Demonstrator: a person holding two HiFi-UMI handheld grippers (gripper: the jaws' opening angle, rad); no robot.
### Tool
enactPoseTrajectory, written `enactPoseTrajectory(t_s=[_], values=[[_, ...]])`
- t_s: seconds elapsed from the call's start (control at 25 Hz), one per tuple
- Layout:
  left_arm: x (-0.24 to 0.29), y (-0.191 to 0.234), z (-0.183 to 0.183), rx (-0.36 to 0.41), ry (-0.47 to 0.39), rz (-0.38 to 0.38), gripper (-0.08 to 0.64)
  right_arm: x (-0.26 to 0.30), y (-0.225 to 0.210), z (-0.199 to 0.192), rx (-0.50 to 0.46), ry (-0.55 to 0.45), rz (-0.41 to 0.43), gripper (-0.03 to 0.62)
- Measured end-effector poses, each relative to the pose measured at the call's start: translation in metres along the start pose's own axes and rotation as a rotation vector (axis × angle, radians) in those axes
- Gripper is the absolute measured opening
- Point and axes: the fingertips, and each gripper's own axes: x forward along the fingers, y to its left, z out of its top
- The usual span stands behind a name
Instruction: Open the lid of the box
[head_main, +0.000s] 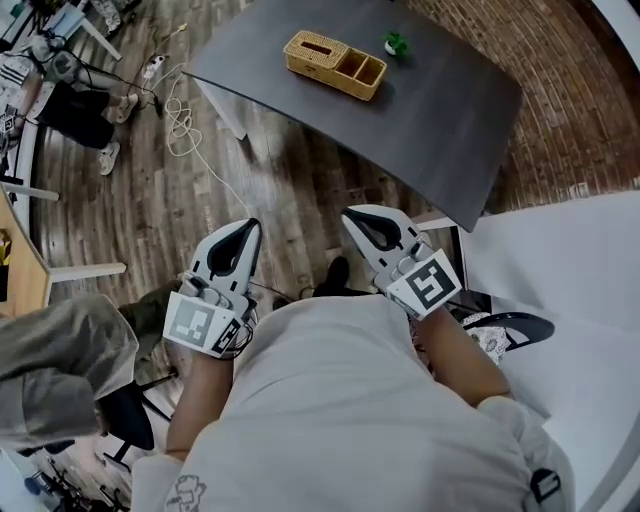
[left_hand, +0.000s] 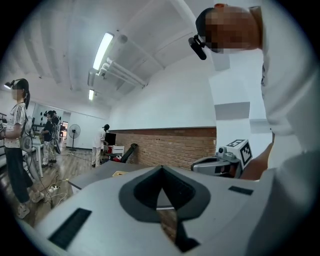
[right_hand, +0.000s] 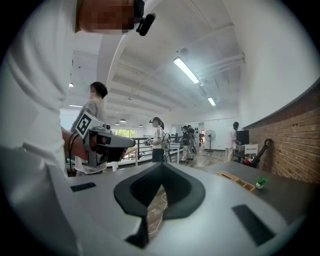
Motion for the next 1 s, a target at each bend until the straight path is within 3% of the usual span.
enactPoseTrajectory(t_s=[0.44, 0.72, 1.0], values=[[0.072, 0.0, 0.0, -0.006, 0.029, 0.016, 0.011, -0.006, -0.066, -0.008, 0.001, 0.001, 0.039, 0.006], [0.093, -0.006, -0.008, -0.043, 0.049, 0.01, 0.011, -0.012, -0.088, -0.013, -0.008, 0.004, 0.059, 0.006], [0.109, -0.003, -0.003, -0.023, 0.057, -0.023, 0.011, -0.01, -0.102, -0.019, 0.009, 0.01, 0.037, 0.006]])
